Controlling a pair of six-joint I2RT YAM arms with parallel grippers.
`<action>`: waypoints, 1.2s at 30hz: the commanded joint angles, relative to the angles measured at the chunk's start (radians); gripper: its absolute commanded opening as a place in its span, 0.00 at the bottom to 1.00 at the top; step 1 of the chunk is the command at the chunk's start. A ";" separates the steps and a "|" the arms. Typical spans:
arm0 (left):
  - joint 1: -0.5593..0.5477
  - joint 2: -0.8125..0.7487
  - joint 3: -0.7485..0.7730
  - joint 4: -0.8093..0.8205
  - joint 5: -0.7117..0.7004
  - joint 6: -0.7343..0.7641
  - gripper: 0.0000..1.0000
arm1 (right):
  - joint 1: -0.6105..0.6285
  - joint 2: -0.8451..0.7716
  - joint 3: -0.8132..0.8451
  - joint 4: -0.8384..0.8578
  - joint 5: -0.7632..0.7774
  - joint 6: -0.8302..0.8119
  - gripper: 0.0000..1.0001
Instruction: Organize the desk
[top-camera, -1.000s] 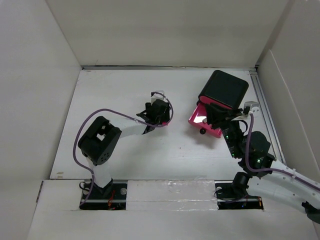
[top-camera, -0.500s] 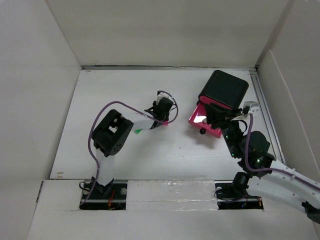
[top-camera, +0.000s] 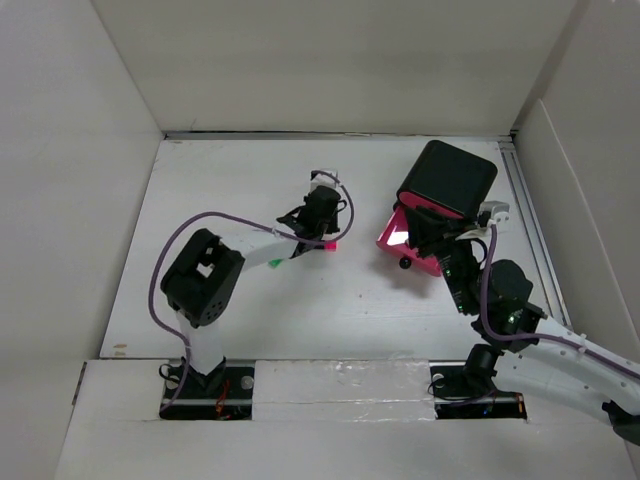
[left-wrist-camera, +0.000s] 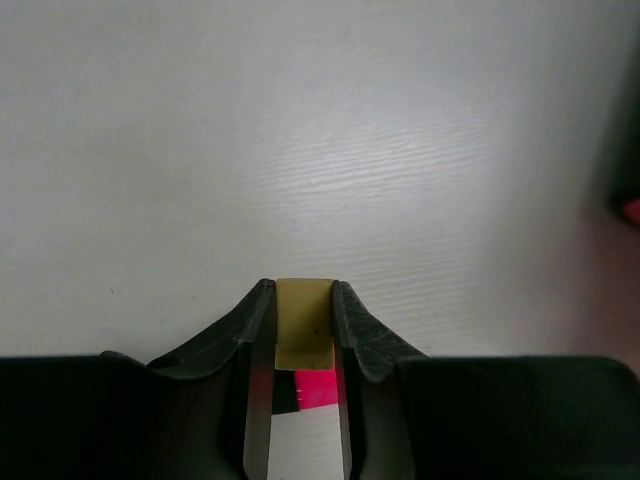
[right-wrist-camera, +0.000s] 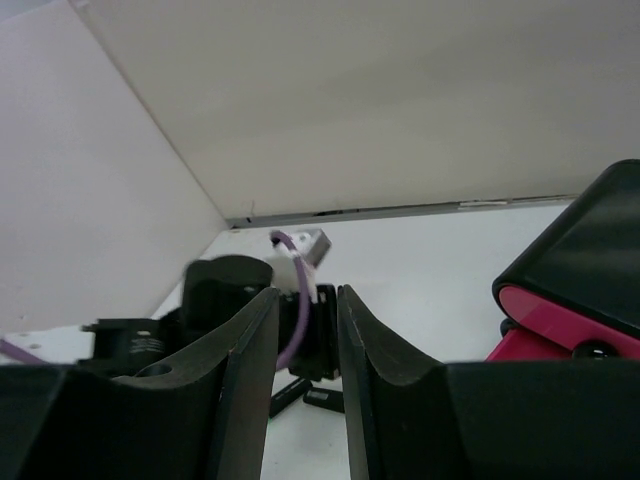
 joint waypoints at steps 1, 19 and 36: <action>-0.018 -0.177 -0.008 0.134 0.122 -0.032 0.00 | -0.001 0.002 0.034 0.035 0.000 0.005 0.35; -0.186 -0.021 0.170 0.335 0.486 -0.118 0.46 | -0.001 -0.025 0.021 0.035 0.008 0.005 0.34; -0.276 -0.234 -0.173 0.424 0.423 -0.078 0.11 | -0.001 -0.001 0.018 0.052 0.022 0.000 0.25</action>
